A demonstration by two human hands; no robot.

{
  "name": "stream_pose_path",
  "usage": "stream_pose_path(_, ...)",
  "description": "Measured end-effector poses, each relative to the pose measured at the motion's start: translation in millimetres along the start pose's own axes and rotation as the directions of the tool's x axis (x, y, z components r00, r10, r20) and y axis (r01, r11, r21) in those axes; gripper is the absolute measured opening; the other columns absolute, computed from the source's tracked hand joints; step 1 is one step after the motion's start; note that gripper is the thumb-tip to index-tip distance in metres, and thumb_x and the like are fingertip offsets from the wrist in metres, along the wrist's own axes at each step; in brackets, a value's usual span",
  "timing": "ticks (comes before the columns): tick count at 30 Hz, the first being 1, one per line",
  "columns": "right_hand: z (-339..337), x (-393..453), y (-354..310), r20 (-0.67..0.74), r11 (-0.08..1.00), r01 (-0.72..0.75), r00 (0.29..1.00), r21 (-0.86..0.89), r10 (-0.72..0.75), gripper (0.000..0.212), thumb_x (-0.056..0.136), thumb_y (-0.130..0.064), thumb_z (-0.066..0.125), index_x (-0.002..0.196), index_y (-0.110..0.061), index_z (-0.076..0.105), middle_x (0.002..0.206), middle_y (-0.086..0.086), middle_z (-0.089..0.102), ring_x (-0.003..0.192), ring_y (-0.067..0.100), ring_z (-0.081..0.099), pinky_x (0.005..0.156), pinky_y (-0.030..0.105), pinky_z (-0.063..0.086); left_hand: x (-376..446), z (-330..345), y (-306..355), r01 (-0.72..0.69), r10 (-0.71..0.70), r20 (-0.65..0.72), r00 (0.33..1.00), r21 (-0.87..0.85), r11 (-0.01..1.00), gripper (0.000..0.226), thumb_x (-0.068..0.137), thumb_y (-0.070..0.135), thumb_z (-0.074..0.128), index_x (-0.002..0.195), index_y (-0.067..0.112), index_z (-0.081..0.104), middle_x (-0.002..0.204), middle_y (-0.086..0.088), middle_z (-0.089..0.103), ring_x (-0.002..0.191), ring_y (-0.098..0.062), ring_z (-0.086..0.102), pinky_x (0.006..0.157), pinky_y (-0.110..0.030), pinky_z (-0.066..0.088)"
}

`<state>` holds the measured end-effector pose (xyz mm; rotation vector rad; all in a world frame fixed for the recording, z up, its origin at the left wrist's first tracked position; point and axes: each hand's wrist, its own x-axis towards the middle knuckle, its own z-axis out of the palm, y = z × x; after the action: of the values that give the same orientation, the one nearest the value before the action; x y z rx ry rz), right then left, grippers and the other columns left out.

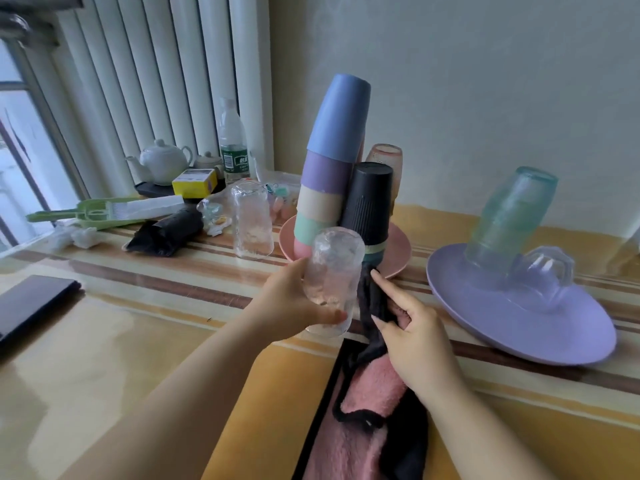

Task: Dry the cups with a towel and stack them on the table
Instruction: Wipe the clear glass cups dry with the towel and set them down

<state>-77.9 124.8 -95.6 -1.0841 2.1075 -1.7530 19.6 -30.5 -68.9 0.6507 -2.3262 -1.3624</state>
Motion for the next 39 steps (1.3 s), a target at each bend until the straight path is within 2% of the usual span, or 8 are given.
stream_pose_path(4, 2, -2, -4, 0.012, 0.992, 0.050, 0.999, -0.120, -0.049, 0.075, 0.083, 0.010, 0.058, 0.119, -0.055, 0.046, 0.116, -0.032, 0.055, 0.106, -0.017, 0.052, 0.083, 0.001, 0.038, -4, -24, -4, 0.016, -0.013, -0.071, 0.997, 0.039, 0.999, 0.065, 0.059, 0.019, 0.091, 0.114, 0.023, 0.056, 0.101, 0.009, 0.067, 0.095, -0.010, 0.064, 0.088, -0.032, 0.053)
stream_pose_path(7, 3, -2, -7, 0.045, 0.981, 0.090, 0.995, -0.173, -0.083, 0.069, 0.081, 0.012, 0.057, 0.106, -0.051, 0.049, 0.110, -0.032, 0.057, 0.102, -0.018, 0.052, 0.080, -0.002, 0.036, -2, -50, -20, 0.061, -0.048, -0.204, 0.978, 0.056, 0.997, 0.065, 0.059, 0.017, 0.091, 0.114, 0.019, 0.056, 0.104, 0.004, 0.066, 0.096, -0.015, 0.063, 0.088, -0.035, 0.052)
stream_pose_path(11, 3, -3, -12, 0.059, 0.981, 0.088, 0.995, -0.171, -0.079, 0.063, 0.080, 0.015, 0.055, 0.102, -0.044, 0.054, 0.103, -0.032, 0.059, 0.095, -0.026, 0.051, 0.078, -0.006, 0.033, 7, -74, -38, 0.072, -0.089, -0.321, 0.943, -0.066, 0.995, 0.059, 0.065, 0.008, 0.087, 0.115, 0.017, 0.057, 0.101, 0.005, 0.066, 0.093, -0.011, 0.063, 0.074, -0.022, 0.048)
stream_pose_path(13, 3, -3, -12, 0.060, 0.981, 0.082, 0.996, -0.176, -0.073, 0.062, 0.082, 0.014, 0.055, 0.103, -0.045, 0.054, 0.103, -0.033, 0.058, 0.094, -0.028, 0.050, 0.078, -0.006, 0.033, 15, -81, -47, 0.070, -0.100, -0.347, 0.933, -0.099, 0.993, 0.057, 0.067, 0.008, 0.086, 0.116, 0.015, 0.057, 0.101, 0.005, 0.065, 0.093, -0.009, 0.063, 0.079, -0.024, 0.050)
stream_pose_path(17, 4, -4, -10, 0.070, 0.979, 0.069, 0.996, -0.194, -0.056, 0.062, 0.084, 0.010, 0.055, 0.105, -0.049, 0.054, 0.105, -0.033, 0.059, 0.097, -0.024, 0.052, 0.080, -0.005, 0.035, 32, -81, -63, 0.122, -0.157, -0.386, 0.909, -0.114, 0.986, 0.068, 0.066, 0.010, 0.087, 0.122, 0.013, 0.047, 0.110, -0.001, 0.058, 0.103, -0.022, 0.058, 0.081, -0.032, 0.048)
stream_pose_path(27, 5, -4, -9, 0.062, 0.981, 0.058, 0.997, -0.184, -0.047, 0.063, 0.083, 0.011, 0.055, 0.110, -0.045, 0.057, 0.106, -0.036, 0.059, 0.102, -0.022, 0.053, 0.082, -0.003, 0.035, 46, -84, -71, 0.109, -0.116, -0.380, 0.918, -0.039, 0.993, 0.064, 0.066, 0.014, 0.088, 0.115, 0.022, 0.047, 0.110, 0.001, 0.058, 0.104, -0.024, 0.058, 0.092, -0.042, 0.050)
stream_pose_path(34, 3, -5, -11, 0.072, 0.974, 0.065, 0.996, -0.215, -0.050, 0.059, 0.085, 0.008, 0.057, 0.112, -0.045, 0.056, 0.105, -0.042, 0.057, 0.100, -0.027, 0.048, 0.078, -0.007, 0.032, 48, -105, -85, 0.164, -0.173, -0.513, 0.841, -0.063, 0.984, 0.064, 0.066, 0.016, 0.087, 0.116, 0.018, 0.047, 0.113, -0.005, 0.058, 0.107, -0.028, 0.057, 0.090, -0.044, 0.050)
stream_pose_path(39, 4, -5, -9, 0.063, 0.964, 0.081, 0.996, -0.255, -0.067, 0.061, 0.084, 0.005, 0.060, 0.113, -0.049, 0.055, 0.112, -0.047, 0.050, 0.106, -0.024, 0.047, 0.081, -0.007, 0.030, 58, -116, -89, 0.198, -0.207, -0.543, 0.814, -0.074, 0.977, 0.066, 0.068, 0.019, 0.087, 0.120, 0.015, 0.047, 0.115, -0.006, 0.056, 0.108, -0.028, 0.055, 0.091, -0.044, 0.050)
